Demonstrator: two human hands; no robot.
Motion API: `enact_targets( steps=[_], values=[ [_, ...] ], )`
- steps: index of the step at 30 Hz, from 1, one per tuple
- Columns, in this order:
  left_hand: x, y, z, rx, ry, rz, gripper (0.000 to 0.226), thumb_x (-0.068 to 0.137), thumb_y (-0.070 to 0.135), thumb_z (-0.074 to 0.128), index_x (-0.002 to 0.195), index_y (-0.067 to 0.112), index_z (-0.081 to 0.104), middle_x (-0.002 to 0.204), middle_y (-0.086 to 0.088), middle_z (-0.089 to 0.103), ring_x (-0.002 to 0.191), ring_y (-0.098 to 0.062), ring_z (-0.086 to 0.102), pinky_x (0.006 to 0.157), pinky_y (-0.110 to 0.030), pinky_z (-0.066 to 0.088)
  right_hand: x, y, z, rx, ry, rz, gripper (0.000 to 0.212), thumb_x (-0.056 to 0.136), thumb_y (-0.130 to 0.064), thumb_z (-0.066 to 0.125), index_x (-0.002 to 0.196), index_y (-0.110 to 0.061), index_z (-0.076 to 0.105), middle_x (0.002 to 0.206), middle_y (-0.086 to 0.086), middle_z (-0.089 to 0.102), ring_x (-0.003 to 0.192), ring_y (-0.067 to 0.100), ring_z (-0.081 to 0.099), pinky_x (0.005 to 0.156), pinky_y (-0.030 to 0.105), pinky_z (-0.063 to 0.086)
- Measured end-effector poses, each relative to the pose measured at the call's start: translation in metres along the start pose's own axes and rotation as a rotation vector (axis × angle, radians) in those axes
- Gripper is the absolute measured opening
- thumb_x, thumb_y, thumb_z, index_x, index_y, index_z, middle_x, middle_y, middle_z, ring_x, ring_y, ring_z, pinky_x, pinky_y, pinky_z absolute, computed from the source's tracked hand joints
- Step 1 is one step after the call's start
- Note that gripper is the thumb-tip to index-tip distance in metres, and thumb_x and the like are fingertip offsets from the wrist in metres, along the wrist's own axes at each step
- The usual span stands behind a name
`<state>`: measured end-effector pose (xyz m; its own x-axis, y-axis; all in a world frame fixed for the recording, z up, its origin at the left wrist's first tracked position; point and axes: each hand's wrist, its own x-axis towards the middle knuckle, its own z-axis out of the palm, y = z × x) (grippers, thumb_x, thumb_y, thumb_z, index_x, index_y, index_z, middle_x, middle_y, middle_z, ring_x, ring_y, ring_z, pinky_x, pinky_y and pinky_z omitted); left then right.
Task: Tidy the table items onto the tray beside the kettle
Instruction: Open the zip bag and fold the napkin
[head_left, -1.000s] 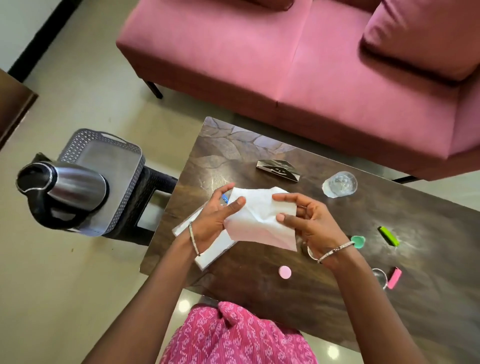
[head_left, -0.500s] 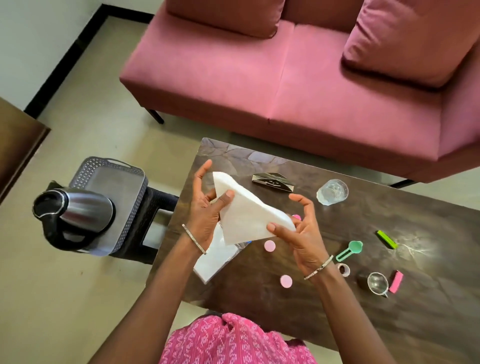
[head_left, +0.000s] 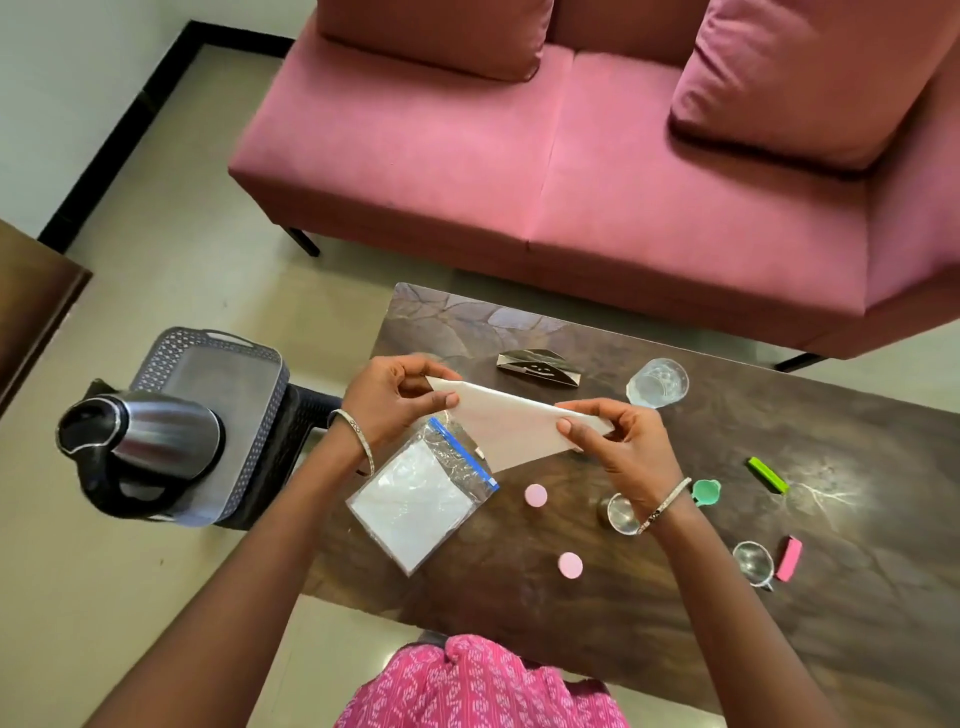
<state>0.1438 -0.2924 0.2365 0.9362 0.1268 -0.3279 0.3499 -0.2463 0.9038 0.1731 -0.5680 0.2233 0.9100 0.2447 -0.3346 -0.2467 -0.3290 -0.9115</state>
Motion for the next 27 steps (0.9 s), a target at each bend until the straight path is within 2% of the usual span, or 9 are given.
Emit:
enact_targets(
  steps=[4, 7, 9, 11, 14, 16, 19, 23, 27],
  values=[
    [0.016, -0.013, 0.006, 0.093, 0.077, -0.005, 0.020, 0.069, 0.011, 0.085, 0.086, 0.015, 0.076, 0.085, 0.001, 0.075, 0.076, -0.014, 0.071, 0.067, -0.017, 0.054, 0.010, 0.002, 0.000, -0.144, 0.064, -0.013, 0.016, 0.083, -0.020, 0.078, 0.099, -0.018, 0.080, 0.099, 0.005, 0.069, 0.093, 0.023, 0.067, 0.085, 0.053, 0.056],
    [0.032, -0.026, 0.011, 0.140, 0.091, -0.015, 0.020, 0.069, 0.012, 0.086, 0.079, 0.021, 0.072, 0.108, 0.001, 0.069, 0.094, -0.014, 0.068, 0.082, -0.023, 0.053, 0.019, 0.009, -0.002, -0.162, 0.075, 0.024, 0.016, 0.083, -0.020, 0.078, 0.098, -0.015, 0.080, 0.120, 0.003, 0.062, 0.115, 0.013, 0.060, 0.090, 0.044, 0.056],
    [0.044, -0.034, 0.014, -0.088, -0.023, -0.080, 0.018, 0.075, 0.004, 0.079, 0.081, 0.016, 0.067, 0.118, -0.004, 0.066, 0.100, -0.013, 0.064, 0.081, -0.017, 0.051, 0.027, 0.014, -0.005, -0.045, 0.059, 0.072, 0.014, 0.085, -0.016, 0.076, 0.097, -0.010, 0.078, 0.124, 0.004, 0.066, 0.115, 0.013, 0.062, 0.091, 0.043, 0.057],
    [0.056, -0.041, 0.019, -0.389, -0.130, -0.168, 0.016, 0.080, 0.001, 0.072, 0.083, 0.013, 0.061, 0.103, -0.007, 0.069, 0.089, -0.014, 0.065, 0.074, -0.017, 0.054, 0.034, 0.018, -0.005, 0.161, 0.041, 0.135, 0.013, 0.087, -0.011, 0.072, 0.098, -0.005, 0.075, 0.105, 0.010, 0.073, 0.096, 0.019, 0.067, 0.086, 0.045, 0.057],
    [0.079, -0.051, 0.035, -0.578, -0.113, -0.305, 0.013, 0.085, 0.006, 0.068, 0.092, 0.011, 0.058, 0.081, -0.006, 0.070, 0.074, -0.017, 0.071, 0.066, -0.028, 0.061, 0.054, 0.025, 0.001, 0.383, 0.126, 0.245, 0.014, 0.088, -0.008, 0.071, 0.102, -0.006, 0.069, 0.085, 0.012, 0.074, 0.079, 0.024, 0.070, 0.069, 0.036, 0.063],
    [0.095, -0.056, 0.050, -0.570, -0.020, -0.394, 0.014, 0.089, 0.003, 0.065, 0.097, 0.009, 0.055, 0.081, -0.011, 0.072, 0.064, -0.019, 0.073, 0.054, -0.030, 0.060, 0.070, 0.033, 0.008, 0.511, 0.214, 0.346, 0.022, 0.088, -0.006, 0.071, 0.108, -0.008, 0.062, 0.080, 0.012, 0.075, 0.065, 0.023, 0.072, 0.059, 0.037, 0.064],
    [0.129, -0.063, 0.075, -0.503, 0.090, -0.521, 0.025, 0.088, 0.002, 0.066, 0.106, 0.008, 0.049, 0.081, -0.017, 0.071, 0.051, -0.017, 0.069, 0.049, -0.031, 0.059, 0.101, 0.051, 0.014, 0.613, 0.340, 0.502, 0.027, 0.087, -0.004, 0.072, 0.108, -0.006, 0.056, 0.074, 0.016, 0.071, 0.050, 0.018, 0.068, 0.050, 0.030, 0.059],
    [0.176, -0.070, 0.103, -0.528, 0.091, -0.677, 0.036, 0.090, -0.003, 0.062, 0.122, -0.004, 0.047, 0.078, -0.021, 0.065, 0.041, -0.016, 0.065, 0.047, -0.032, 0.059, 0.142, 0.078, 0.013, 0.740, 0.464, 0.661, 0.019, 0.089, -0.002, 0.069, 0.104, -0.001, 0.058, 0.075, 0.016, 0.069, 0.048, 0.014, 0.069, 0.048, 0.025, 0.058],
    [0.217, -0.079, 0.120, -0.593, 0.097, -0.772, 0.043, 0.092, -0.009, 0.055, 0.132, -0.009, 0.041, 0.092, -0.025, 0.063, 0.042, -0.019, 0.067, 0.042, -0.032, 0.055, 0.179, 0.101, 0.008, 0.826, 0.502, 0.746, 0.005, 0.091, 0.000, 0.065, 0.092, -0.001, 0.061, 0.056, 0.007, 0.070, 0.046, 0.012, 0.069, 0.048, 0.025, 0.060]
  ],
)
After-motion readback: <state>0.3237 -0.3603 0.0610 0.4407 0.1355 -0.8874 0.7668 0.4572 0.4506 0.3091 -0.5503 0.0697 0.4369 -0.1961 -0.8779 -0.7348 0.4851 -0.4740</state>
